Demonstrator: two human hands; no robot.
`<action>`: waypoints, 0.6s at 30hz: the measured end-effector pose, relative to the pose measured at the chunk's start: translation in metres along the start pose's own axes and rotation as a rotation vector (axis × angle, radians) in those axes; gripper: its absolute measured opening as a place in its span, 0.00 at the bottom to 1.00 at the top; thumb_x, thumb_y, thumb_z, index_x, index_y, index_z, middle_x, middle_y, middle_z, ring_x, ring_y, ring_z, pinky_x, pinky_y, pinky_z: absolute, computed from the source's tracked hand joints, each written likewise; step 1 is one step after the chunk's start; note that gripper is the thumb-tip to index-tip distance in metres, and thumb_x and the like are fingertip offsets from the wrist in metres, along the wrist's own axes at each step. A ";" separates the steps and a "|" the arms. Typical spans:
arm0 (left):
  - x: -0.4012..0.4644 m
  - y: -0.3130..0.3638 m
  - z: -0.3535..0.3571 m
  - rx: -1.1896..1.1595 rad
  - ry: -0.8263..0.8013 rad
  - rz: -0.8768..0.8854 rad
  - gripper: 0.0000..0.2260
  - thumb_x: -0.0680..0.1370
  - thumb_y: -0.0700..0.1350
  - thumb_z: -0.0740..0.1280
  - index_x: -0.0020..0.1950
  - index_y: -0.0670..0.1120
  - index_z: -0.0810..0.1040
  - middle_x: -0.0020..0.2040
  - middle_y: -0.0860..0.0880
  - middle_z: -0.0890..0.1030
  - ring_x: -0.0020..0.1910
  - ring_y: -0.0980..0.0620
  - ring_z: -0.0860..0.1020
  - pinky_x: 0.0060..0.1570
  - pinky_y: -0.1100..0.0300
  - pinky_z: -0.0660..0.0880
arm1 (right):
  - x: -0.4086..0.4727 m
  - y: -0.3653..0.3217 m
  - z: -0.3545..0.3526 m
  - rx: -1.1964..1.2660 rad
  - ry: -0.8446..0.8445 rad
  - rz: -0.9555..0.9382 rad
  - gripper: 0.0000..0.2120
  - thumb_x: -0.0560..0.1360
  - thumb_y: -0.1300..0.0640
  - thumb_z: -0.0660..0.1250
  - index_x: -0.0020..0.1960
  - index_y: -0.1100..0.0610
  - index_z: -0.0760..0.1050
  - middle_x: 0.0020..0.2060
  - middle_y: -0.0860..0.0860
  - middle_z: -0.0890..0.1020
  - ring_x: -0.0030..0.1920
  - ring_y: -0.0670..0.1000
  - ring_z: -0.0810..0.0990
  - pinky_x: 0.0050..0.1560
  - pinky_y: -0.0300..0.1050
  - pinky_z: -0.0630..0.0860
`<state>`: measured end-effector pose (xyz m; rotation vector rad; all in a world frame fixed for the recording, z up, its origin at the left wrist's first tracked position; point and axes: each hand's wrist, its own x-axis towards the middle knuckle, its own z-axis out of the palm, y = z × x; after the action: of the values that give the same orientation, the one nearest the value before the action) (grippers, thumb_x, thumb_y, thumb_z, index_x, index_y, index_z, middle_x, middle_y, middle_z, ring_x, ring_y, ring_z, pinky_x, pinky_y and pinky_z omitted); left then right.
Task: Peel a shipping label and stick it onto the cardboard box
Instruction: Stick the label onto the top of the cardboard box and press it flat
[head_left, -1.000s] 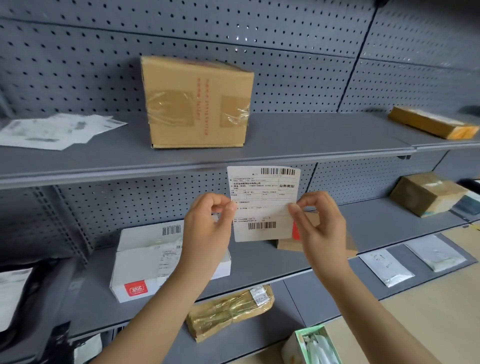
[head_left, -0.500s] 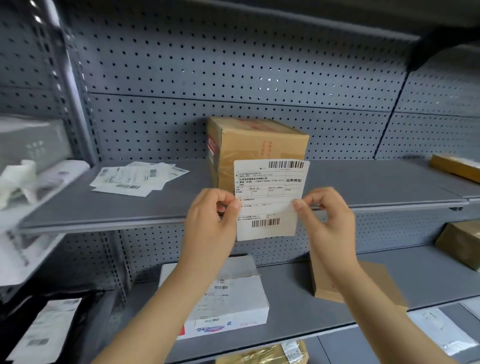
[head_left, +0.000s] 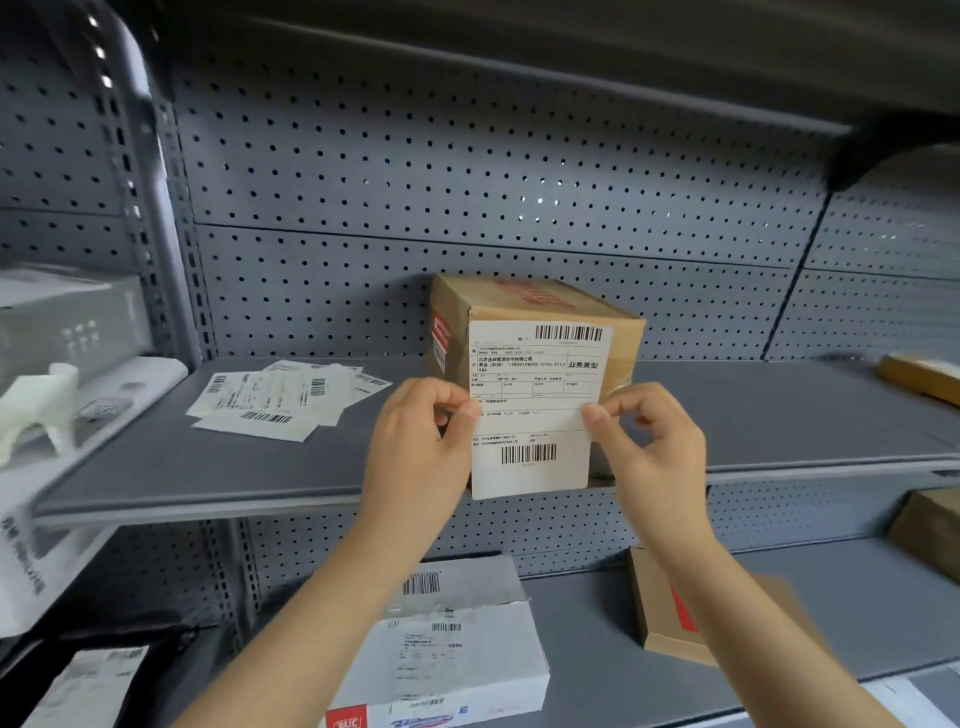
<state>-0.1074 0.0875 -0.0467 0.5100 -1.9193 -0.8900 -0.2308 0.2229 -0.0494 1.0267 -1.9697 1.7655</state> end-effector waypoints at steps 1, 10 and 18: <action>0.002 0.000 0.002 0.000 0.005 -0.003 0.02 0.76 0.46 0.64 0.43 0.51 0.76 0.46 0.54 0.78 0.45 0.61 0.75 0.42 0.69 0.69 | 0.002 0.001 -0.001 0.006 -0.005 0.003 0.07 0.72 0.58 0.71 0.36 0.56 0.75 0.40 0.50 0.81 0.48 0.51 0.77 0.49 0.41 0.71; 0.024 0.012 0.014 0.011 0.041 0.000 0.03 0.76 0.46 0.64 0.43 0.53 0.75 0.46 0.58 0.77 0.46 0.66 0.73 0.42 0.76 0.67 | 0.030 0.002 -0.006 0.040 -0.029 -0.011 0.07 0.71 0.60 0.71 0.35 0.56 0.75 0.39 0.54 0.81 0.43 0.47 0.75 0.43 0.29 0.68; 0.052 0.035 0.016 0.097 0.137 0.088 0.04 0.76 0.47 0.64 0.43 0.50 0.77 0.44 0.56 0.77 0.45 0.53 0.72 0.44 0.60 0.66 | 0.065 -0.006 -0.011 0.072 -0.037 -0.045 0.07 0.72 0.57 0.71 0.36 0.55 0.76 0.40 0.53 0.81 0.40 0.45 0.74 0.43 0.31 0.67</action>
<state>-0.1459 0.0818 0.0043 0.5261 -1.8515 -0.6910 -0.2747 0.2138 -0.0003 1.1258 -1.9017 1.8182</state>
